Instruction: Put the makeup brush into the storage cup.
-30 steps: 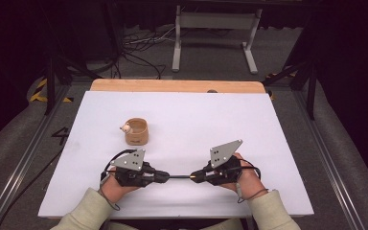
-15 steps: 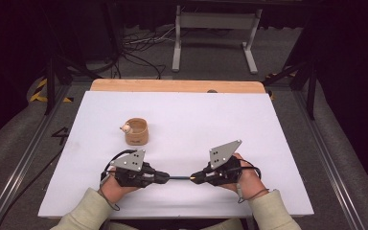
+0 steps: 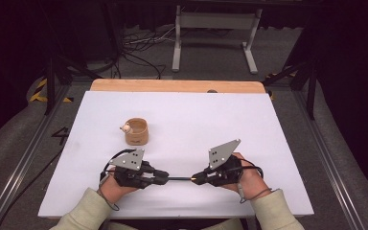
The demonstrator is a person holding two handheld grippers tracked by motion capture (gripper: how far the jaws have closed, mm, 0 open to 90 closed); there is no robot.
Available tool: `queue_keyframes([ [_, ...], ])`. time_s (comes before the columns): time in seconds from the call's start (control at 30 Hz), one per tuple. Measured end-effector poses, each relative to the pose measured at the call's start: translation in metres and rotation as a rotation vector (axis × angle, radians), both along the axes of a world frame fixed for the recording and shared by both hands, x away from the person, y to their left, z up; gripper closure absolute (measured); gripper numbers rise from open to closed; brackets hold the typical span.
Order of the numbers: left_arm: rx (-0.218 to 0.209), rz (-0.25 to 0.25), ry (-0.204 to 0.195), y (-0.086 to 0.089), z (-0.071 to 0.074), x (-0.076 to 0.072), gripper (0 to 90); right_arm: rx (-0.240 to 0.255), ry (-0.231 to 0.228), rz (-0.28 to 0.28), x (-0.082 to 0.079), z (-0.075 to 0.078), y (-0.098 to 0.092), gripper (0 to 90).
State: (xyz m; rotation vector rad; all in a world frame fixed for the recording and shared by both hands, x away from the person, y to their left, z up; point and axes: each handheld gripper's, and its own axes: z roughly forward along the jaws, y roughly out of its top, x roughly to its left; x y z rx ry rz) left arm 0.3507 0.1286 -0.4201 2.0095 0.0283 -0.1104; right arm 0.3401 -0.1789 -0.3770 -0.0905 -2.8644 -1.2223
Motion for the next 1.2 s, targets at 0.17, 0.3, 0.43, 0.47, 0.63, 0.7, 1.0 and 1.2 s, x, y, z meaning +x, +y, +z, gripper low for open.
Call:
queue_keyframes([
  [0.17,0.004,0.003,0.035,-0.001,0.001,0.002,66.2,-0.055,0.008,-0.013,0.002,0.006,0.003,84.6],
  [0.3,0.018,0.022,0.025,-0.005,0.005,0.001,53.0,-0.132,0.014,-0.031,0.002,0.016,0.009,84.6],
  [0.43,0.035,0.043,0.056,-0.009,0.007,0.002,38.8,-0.195,0.031,-0.037,0.004,0.023,0.015,84.6],
  [0.47,0.04,0.05,0.056,-0.01,0.008,0.002,35.7,-0.211,0.036,-0.034,0.005,0.025,0.017,84.6],
  [0.63,0.072,0.067,0.046,-0.015,0.01,0.001,26.1,-0.315,0.05,-0.04,0.009,0.035,0.03,84.6],
  [0.7,0.087,0.069,0.039,-0.017,0.01,0.0,25.4,-0.352,0.049,-0.044,0.01,0.037,0.035,84.5],
  [1.0,0.123,0.103,0.039,-0.024,0.012,0.003,27.8,-0.45,0.054,-0.03,0.014,0.047,0.051,84.5],
  [1.2,0.142,0.108,0.041,-0.028,0.014,0.004,30.5,-0.499,0.05,-0.035,0.017,0.05,0.059,84.5],
])
